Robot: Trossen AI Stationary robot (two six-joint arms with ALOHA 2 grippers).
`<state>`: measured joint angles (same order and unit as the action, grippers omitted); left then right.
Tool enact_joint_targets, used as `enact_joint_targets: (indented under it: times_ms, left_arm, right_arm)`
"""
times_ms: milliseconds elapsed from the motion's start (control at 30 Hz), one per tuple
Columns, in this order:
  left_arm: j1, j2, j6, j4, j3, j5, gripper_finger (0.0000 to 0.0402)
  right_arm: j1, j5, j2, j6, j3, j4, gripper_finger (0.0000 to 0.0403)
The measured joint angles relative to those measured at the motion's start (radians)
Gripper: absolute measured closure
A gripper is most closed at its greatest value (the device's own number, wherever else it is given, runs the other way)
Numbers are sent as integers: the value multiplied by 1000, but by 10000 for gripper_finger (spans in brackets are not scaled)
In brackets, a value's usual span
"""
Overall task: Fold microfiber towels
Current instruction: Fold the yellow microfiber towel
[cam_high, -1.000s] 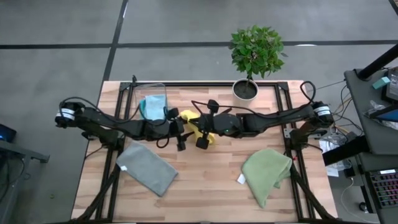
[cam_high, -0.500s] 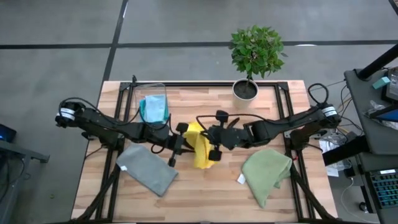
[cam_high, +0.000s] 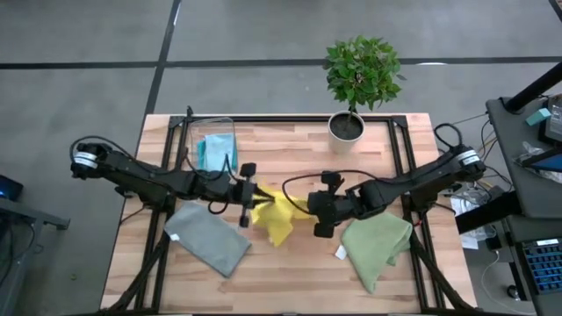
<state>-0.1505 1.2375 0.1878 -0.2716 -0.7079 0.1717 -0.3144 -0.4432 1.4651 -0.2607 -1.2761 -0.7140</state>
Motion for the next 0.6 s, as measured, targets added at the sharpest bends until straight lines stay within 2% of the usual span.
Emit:
enact_joint_targets:
  times_ms: [100, 167, 267, 367, 500, 600]
  left_arm:
    - [13, 17, -82, 105, 8, 228, 402]
    - [36, 28, -196, 121, 23, 310, 401]
    - [67, 50, -333, 116, 43, 311, 401]
    - [87, 77, -408, 130, 63, 306, 401]
    - [90, 108, -409, 71, 64, 289, 401]
    - [90, 142, -365, -40, 64, 198, 401]
  right_arm:
    - [9, 6, 9, -26, 56, -9, 394]
    - [14, 7, 10, -30, 96, 1, 394]
    - [27, 4, 11, -51, 152, 34, 394]
    - [40, 2, 11, -71, 202, 91, 394]
    - [54, 1, 11, -104, 258, 100, 394]
    - [62, -3, 11, -137, 284, 100, 394]
